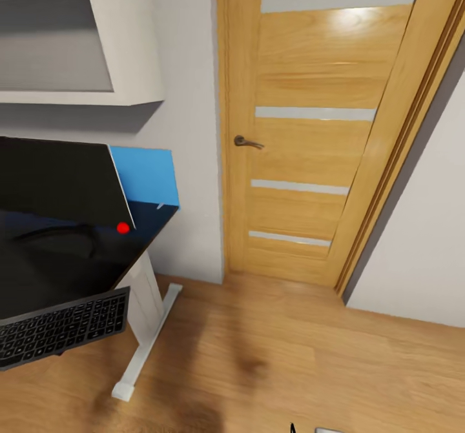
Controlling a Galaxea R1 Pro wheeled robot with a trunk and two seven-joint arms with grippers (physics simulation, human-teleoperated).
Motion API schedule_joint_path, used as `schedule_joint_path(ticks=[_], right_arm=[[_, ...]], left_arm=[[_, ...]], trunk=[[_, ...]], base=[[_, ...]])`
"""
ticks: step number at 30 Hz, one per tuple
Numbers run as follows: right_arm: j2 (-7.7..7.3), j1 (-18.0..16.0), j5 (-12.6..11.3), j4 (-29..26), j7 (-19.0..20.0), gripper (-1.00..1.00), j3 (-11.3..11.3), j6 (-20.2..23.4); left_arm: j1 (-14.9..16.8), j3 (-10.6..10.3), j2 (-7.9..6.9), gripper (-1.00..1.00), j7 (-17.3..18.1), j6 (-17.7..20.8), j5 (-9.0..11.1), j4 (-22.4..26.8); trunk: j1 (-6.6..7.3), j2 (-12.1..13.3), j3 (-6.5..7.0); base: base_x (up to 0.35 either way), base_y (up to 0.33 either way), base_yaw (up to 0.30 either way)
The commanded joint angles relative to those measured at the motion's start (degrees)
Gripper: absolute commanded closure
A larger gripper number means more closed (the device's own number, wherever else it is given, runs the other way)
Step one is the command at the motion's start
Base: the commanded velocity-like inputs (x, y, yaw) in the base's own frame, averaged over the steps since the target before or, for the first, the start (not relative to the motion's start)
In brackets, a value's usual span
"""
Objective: In the bedroom, organize the workspace by keeping the computer under the desk, ensuring the monitor is on the desk, placing the keyboard on the desk next to the monitor, placing the mouse on the desk next to the keyboard, moving the folder from the swivel chair onto the desk next to the mouse, stacking the notebook on top of the folder with the pen on top of the notebook, and positioning the swivel chair next to the desk.
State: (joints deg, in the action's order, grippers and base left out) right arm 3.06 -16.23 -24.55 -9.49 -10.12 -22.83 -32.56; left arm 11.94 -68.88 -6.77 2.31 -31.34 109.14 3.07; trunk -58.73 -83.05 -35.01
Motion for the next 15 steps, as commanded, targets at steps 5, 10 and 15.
schedule_joint_path(ticks=[5, 10, 15], right_arm=[[-0.21, -0.03, -0.23, 0.16, -0.43, -1.00, -0.39, -0.15], [-0.24, -0.03, -0.23, 0.17, -0.43, -1.00, -0.38, -0.21], [-0.25, -0.03, -0.23, 0.10, -0.43, -1.00, -0.38, -0.93]], left_arm=[[0.00, -0.37, 0.97, -1.00, -0.26, -0.73, 0.44, 0.32], [-0.02, -0.33, 1.24, -1.00, -0.37, -0.73, 0.46, 0.54], [0.01, -0.32, 1.83, -1.00, -0.44, -0.69, 0.62, 0.63]], trunk=[[0.00, -0.03, -0.05], [0.00, -0.03, -0.05], [0.00, -0.03, -0.05]], base=[[0.000, 0.000, 0.288], [0.000, 0.000, 0.288], [0.000, 0.000, 0.288]])
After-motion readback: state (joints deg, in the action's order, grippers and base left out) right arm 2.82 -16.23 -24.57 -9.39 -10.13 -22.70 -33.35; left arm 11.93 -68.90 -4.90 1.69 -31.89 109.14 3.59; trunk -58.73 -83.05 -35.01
